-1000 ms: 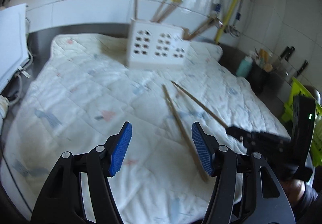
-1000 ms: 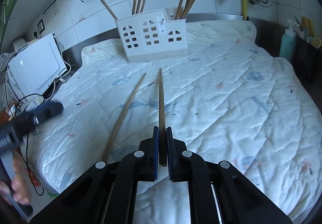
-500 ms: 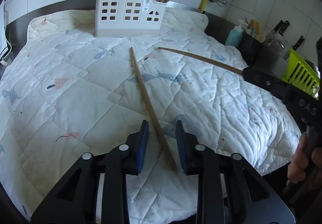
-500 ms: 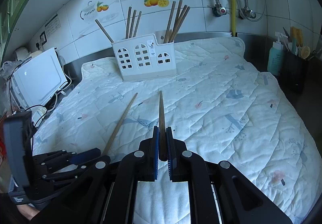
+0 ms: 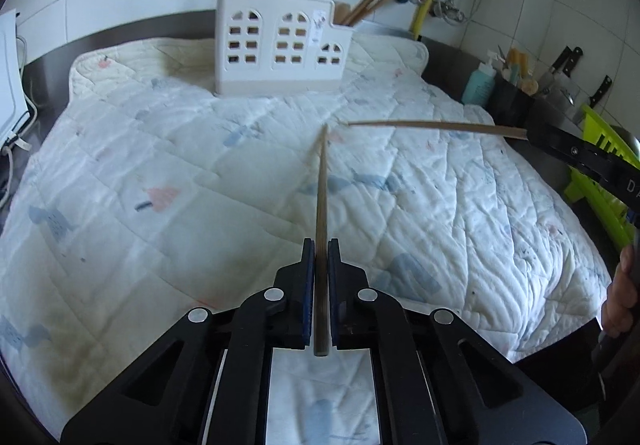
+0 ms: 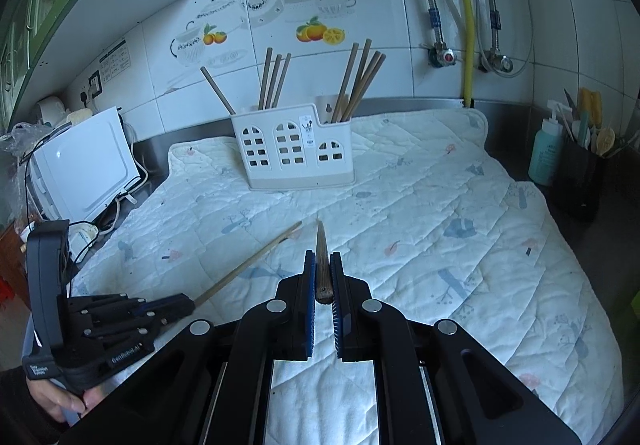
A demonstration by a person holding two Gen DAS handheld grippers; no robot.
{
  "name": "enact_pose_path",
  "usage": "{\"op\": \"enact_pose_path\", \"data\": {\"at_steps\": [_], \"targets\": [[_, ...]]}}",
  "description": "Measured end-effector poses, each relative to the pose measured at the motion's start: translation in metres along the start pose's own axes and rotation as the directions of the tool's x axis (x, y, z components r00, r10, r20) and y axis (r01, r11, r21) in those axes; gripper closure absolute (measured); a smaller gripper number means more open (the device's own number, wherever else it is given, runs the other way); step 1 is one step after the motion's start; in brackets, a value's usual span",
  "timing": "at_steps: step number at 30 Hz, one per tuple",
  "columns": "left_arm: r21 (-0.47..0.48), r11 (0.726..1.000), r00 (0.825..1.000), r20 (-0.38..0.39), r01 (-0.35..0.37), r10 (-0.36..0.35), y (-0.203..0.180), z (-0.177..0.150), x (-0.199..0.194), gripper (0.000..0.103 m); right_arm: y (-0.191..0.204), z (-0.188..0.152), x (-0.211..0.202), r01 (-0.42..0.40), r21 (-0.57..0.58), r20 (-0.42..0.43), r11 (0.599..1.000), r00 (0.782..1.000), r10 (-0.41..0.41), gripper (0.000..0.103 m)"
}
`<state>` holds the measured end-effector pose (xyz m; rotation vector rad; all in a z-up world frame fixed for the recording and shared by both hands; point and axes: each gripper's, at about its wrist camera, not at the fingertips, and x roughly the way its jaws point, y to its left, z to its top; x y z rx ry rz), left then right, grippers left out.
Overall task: Organize utensils
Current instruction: 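Lift both chopsticks and carry them toward the white holder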
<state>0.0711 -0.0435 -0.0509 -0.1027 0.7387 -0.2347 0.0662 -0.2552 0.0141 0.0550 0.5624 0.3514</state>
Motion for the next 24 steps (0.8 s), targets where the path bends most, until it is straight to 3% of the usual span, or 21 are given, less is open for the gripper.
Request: {"op": "enact_pose_path", "data": {"at_steps": [7, 18, 24], "targets": [[-0.018, 1.000, 1.000, 0.021, 0.014, -0.013, 0.010, 0.001, 0.000, 0.098, 0.004, 0.017, -0.007, -0.012, -0.014, 0.035, 1.000, 0.999, 0.012, 0.096], [-0.017, 0.998, 0.998, -0.041, 0.056, -0.057, 0.012, -0.015, 0.019, 0.096, 0.013, 0.036, -0.011, -0.021, -0.050, 0.070, 0.999, 0.997, 0.024, 0.096], [-0.023, 0.998, 0.997, -0.031, 0.065, -0.066, 0.011, -0.018, 0.019, 0.094, 0.015, 0.038, -0.010, -0.022, -0.057, 0.069, 0.998, 0.997, 0.026, 0.096]]}}
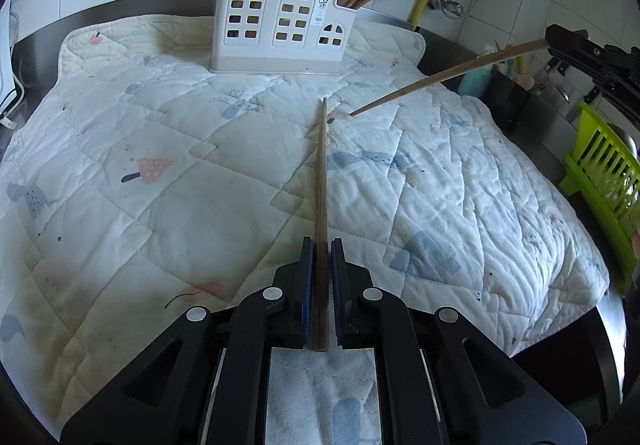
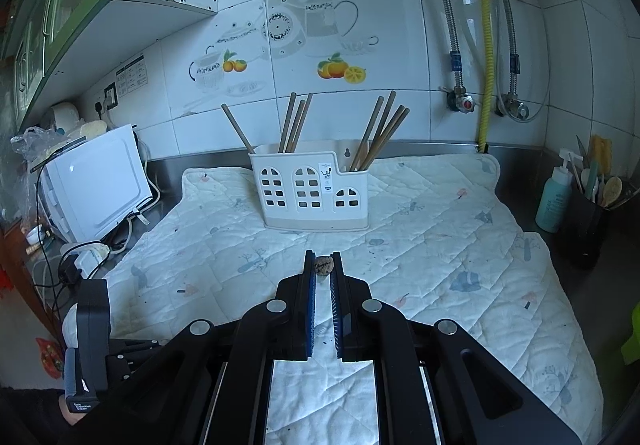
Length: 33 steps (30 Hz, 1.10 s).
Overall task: Organize utensils
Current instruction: 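Lift both chopsticks and carry them toward the white holder, then drop the chopstick into the holder with the right gripper while the left gripper inserts its chopstick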
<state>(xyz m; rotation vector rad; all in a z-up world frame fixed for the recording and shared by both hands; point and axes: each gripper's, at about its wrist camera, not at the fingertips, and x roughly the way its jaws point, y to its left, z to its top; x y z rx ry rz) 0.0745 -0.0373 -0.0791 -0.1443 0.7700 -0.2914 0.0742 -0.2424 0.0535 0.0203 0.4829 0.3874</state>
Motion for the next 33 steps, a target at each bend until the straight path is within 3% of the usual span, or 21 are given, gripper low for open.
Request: {"op": "enact_pose_path", "data": {"at_steps": [5, 11, 22, 27, 33], "targets": [[0.013, 1.000, 1.000, 0.012, -0.002, 0.002, -0.001, -0.002, 0.001, 0.095, 0.003, 0.006, 0.002, -0.008, -0.021, 0.001, 1.000, 1.000, 0.008, 0.096], [0.031, 1.000, 0.999, 0.042, -0.003, 0.002, 0.000, 0.011, -0.011, 0.098, 0.001, 0.036, 0.002, -0.044, -0.050, 0.016, 0.998, 0.999, 0.045, 0.096], [0.024, 0.999, 0.983, 0.180, 0.027, -0.031, 0.020, 0.088, -0.048, 0.098, -0.018, 0.142, 0.007, -0.070, -0.119, 0.042, 0.990, 0.996, 0.076, 0.096], [0.042, 0.999, 0.976, 0.212, 0.034, -0.042, 0.022, 0.119, -0.053, 0.098, -0.026, 0.188, 0.029, -0.067, -0.128, 0.020, 0.989, 0.997, 0.070, 0.096], [0.068, 0.997, 0.969, 0.243, 0.030, -0.045, 0.023, 0.149, -0.057, 0.098, -0.032, 0.215, 0.073, -0.056, -0.112, -0.011, 0.992, 0.998, 0.055, 0.096]]}}
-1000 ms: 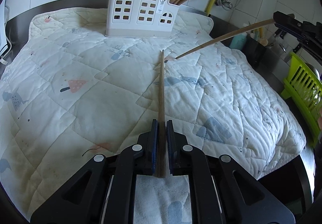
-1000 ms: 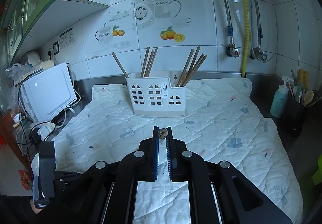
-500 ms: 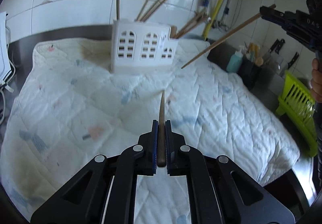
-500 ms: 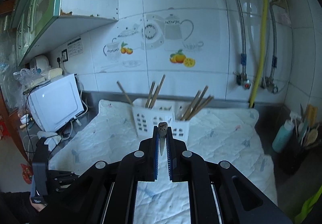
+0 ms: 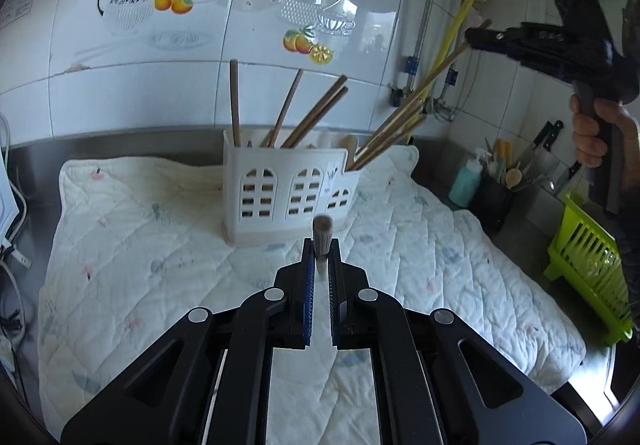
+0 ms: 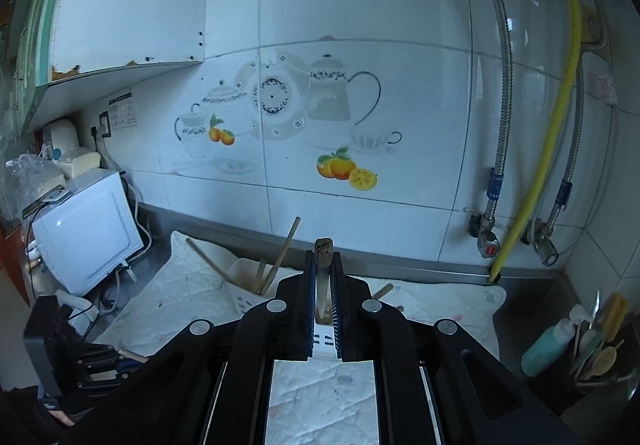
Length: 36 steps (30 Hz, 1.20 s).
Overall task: Organize utensils
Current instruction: 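Drop the chopstick into the holder with the right gripper while the left gripper inserts its chopstick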
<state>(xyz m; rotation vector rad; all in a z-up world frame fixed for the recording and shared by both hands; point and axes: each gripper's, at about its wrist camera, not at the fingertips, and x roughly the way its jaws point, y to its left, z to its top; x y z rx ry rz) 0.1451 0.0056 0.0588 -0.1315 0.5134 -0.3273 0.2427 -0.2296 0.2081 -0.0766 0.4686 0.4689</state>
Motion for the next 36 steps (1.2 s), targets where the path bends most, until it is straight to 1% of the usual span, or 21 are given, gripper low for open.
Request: {"op": "enact_pose_path", "data": {"at_steps": [2, 5, 8, 9, 10, 11, 12, 13, 15, 17, 18, 22, 26, 28, 30, 32, 33, 36], "targets": [[0.015, 1.000, 1.000, 0.012, -0.003, 0.002, -0.001, 0.009, 0.001, 0.098, -0.004, 0.001, 0.017, 0.010, 0.010, -0.021, 1.000, 1.000, -0.010, 0.096], [0.030, 1.000, 1.000, 0.026, -0.002, 0.001, -0.002, 0.022, 0.000, 0.098, -0.011, -0.001, 0.046, -0.015, 0.052, -0.067, 0.999, 0.998, 0.019, 0.096], [0.057, 0.998, 0.999, 0.054, -0.004, 0.001, -0.006, 0.037, -0.003, 0.098, -0.015, -0.007, 0.068, -0.030, 0.053, -0.098, 0.998, 0.995, 0.035, 0.095], [0.065, 0.998, 0.998, 0.062, -0.004, 0.000, -0.007, 0.043, -0.004, 0.098, -0.017, -0.010, 0.073, -0.034, 0.065, -0.098, 0.997, 0.994, 0.040, 0.093], [0.075, 0.997, 0.997, 0.073, -0.007, 0.002, -0.008, 0.049, -0.005, 0.098, -0.019, -0.012, 0.077, -0.037, 0.076, -0.094, 0.996, 0.995, 0.044, 0.088], [0.087, 0.996, 0.996, 0.086, -0.013, 0.006, -0.009, 0.056, -0.007, 0.098, -0.021, -0.013, 0.078, -0.037, 0.080, -0.089, 0.996, 0.995, 0.044, 0.085], [0.093, 0.996, 0.995, 0.097, -0.016, 0.007, -0.010, 0.062, -0.008, 0.098, -0.022, -0.014, 0.078, -0.031, 0.083, -0.082, 0.996, 0.996, 0.038, 0.079], [0.100, 0.995, 0.994, 0.112, -0.018, 0.007, -0.011, 0.070, -0.010, 0.098, -0.023, -0.015, 0.076, -0.027, 0.087, -0.068, 0.996, 0.997, 0.033, 0.076], [0.120, 0.992, 0.989, 0.146, -0.037, 0.019, -0.013, 0.085, -0.014, 0.098, -0.024, -0.016, 0.070, -0.023, 0.085, -0.050, 0.996, 0.998, 0.027, 0.076], [0.131, 0.990, 0.983, 0.180, -0.051, 0.027, -0.015, 0.101, -0.019, 0.098, -0.024, -0.018, 0.060, -0.013, 0.074, -0.031, 0.997, 0.999, 0.015, 0.073], [0.142, 0.987, 0.979, 0.202, -0.070, 0.040, -0.016, 0.110, -0.021, 0.098, -0.023, -0.019, 0.055, -0.012, 0.069, -0.020, 0.998, 1.000, 0.014, 0.069], [0.144, 0.983, 0.963, 0.259, -0.110, 0.070, -0.016, 0.142, -0.024, 0.098, -0.018, -0.027, 0.033, -0.009, 0.042, 0.014, 0.999, 1.000, 0.009, 0.067], [0.136, 0.978, 0.949, 0.294, -0.158, 0.113, -0.011, 0.166, -0.010, 0.098, -0.010, -0.041, 0.014, -0.028, 0.024, 0.037, 0.999, 0.999, 0.027, 0.064], [0.128, 0.979, 0.952, 0.283, -0.161, 0.120, -0.007, 0.174, 0.002, 0.098, -0.007, -0.051, 0.006, -0.040, 0.022, 0.041, 0.999, 0.998, 0.039, 0.064], [0.146, 0.966, 0.944, 0.283, -0.214, 0.167, -0.007, 0.176, 0.015, 0.098, -0.005, -0.059, 0.002, -0.050, 0.025, 0.038, 0.998, 0.998, 0.049, 0.064], [0.141, 0.968, 0.955, 0.246, -0.207, 0.168, -0.003, 0.176, 0.029, 0.098, -0.005, -0.068, -0.001, -0.063, 0.038, 0.033, 0.997, 0.998, 0.061, 0.063], [0.143, 0.965, 0.955, 0.236, -0.219, 0.181, -0.002, 0.175, 0.034, 0.098, -0.006, -0.073, -0.001, -0.069, 0.047, 0.029, 0.996, 0.997, 0.068, 0.062], [0.128, 0.972, 0.967, 0.188, -0.198, 0.172, 0.005, 0.170, 0.048, 0.098, -0.006, -0.085, 0.000, -0.070, 0.065, 0.022, 0.995, 0.997, 0.068, 0.061]]}}
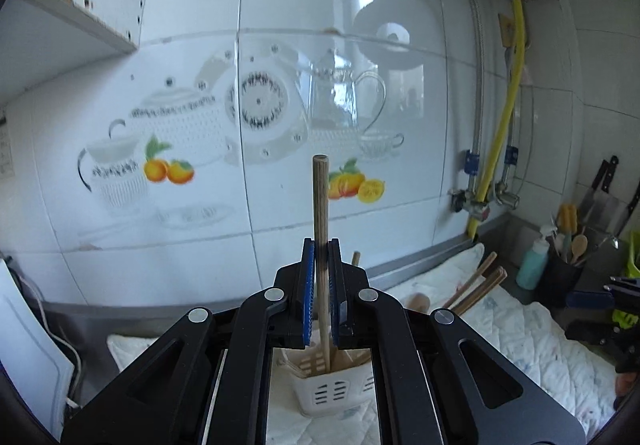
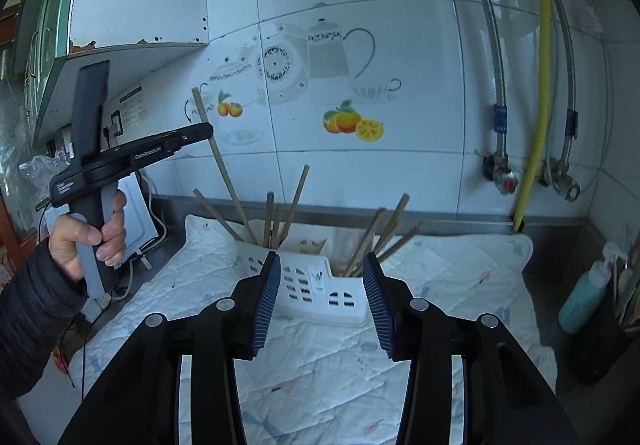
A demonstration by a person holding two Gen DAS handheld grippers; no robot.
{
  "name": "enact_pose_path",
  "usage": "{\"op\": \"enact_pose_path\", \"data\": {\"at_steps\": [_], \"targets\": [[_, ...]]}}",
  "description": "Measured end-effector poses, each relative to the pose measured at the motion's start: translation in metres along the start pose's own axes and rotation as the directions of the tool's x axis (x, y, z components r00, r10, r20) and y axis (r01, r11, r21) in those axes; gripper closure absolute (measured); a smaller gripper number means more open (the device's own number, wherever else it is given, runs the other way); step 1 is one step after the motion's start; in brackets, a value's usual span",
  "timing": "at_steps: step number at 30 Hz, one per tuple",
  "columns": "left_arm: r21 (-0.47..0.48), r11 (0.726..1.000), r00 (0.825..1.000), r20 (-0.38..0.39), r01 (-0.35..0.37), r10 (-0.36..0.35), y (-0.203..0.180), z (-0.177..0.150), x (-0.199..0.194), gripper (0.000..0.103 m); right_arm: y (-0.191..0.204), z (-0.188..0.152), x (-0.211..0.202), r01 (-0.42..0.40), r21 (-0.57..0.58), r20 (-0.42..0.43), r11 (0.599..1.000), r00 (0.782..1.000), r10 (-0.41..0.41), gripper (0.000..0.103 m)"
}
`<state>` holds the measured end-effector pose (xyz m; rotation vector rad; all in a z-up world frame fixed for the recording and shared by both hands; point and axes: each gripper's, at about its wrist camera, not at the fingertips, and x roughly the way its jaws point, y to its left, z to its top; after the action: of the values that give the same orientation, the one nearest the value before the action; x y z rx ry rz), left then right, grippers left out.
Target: Organize utensils
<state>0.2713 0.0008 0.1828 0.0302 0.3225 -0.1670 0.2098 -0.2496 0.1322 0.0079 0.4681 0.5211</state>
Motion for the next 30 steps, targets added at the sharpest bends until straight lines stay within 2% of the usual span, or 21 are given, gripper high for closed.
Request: {"op": "enact_pose_path", "data": {"at_steps": [4, 10, 11, 13, 15, 16, 20, 21, 22, 24, 27, 30], "targets": [[-0.021, 1.000, 0.999, -0.037, -0.003, 0.002, 0.004, -0.008, 0.011, 0.097, 0.002, -0.020, 0.003, 0.006, 0.022, -0.025, 1.000, 1.000, -0.005, 0.061], [-0.043, 0.999, 0.999, -0.026, 0.018, -0.019, 0.009, -0.009, 0.004, 0.092, 0.005, -0.041, 0.003, 0.006, 0.069, -0.042, 0.998, 0.999, -0.003, 0.060], [-0.048, 0.999, 0.999, -0.022, 0.024, -0.025, 0.009, -0.009, 0.000, 0.089, 0.006, -0.044, 0.002, 0.009, 0.072, -0.043, 0.997, 0.999, -0.006, 0.057], [-0.057, 0.998, 1.000, -0.011, 0.021, -0.022, 0.010, -0.008, -0.011, 0.073, 0.010, -0.050, 0.001, 0.025, 0.069, -0.048, 0.997, 0.999, -0.022, 0.054], [-0.061, 0.998, 1.000, 0.006, 0.024, -0.024, 0.010, -0.009, -0.024, 0.066, 0.015, -0.058, -0.002, 0.039, 0.061, -0.055, 0.997, 0.998, -0.036, 0.054], [-0.064, 0.998, 1.000, 0.009, 0.027, -0.026, 0.010, -0.010, -0.030, 0.062, 0.017, -0.062, -0.002, 0.045, 0.058, -0.060, 0.997, 0.997, -0.042, 0.053], [-0.091, 0.995, 0.999, 0.010, 0.036, -0.036, 0.013, -0.019, -0.056, 0.060, 0.025, -0.078, -0.008, 0.079, 0.052, -0.073, 0.995, 0.994, -0.076, 0.045], [-0.093, 0.995, 0.999, 0.012, 0.031, -0.030, 0.014, -0.023, -0.062, 0.050, 0.026, -0.082, -0.010, 0.081, 0.056, -0.081, 0.995, 0.994, -0.077, 0.044], [-0.098, 0.995, 1.000, 0.016, 0.018, -0.017, 0.014, -0.028, -0.070, 0.040, 0.028, -0.085, -0.011, 0.083, 0.059, -0.085, 0.995, 0.993, -0.077, 0.042], [-0.102, 0.995, 1.000, 0.017, 0.013, -0.012, 0.013, -0.040, -0.083, 0.037, 0.030, -0.090, -0.015, 0.100, 0.063, -0.085, 0.993, 0.992, -0.094, 0.039], [-0.115, 0.993, 1.000, -0.019, -0.001, -0.001, 0.012, -0.064, -0.098, 0.026, 0.036, -0.097, -0.019, 0.124, 0.061, -0.092, 0.990, 0.989, -0.119, 0.033], [-0.120, 0.992, 0.998, -0.053, -0.030, 0.024, 0.009, -0.091, -0.108, 0.019, 0.040, -0.105, -0.020, 0.135, 0.066, -0.104, 0.989, 0.986, -0.128, 0.029]]}}
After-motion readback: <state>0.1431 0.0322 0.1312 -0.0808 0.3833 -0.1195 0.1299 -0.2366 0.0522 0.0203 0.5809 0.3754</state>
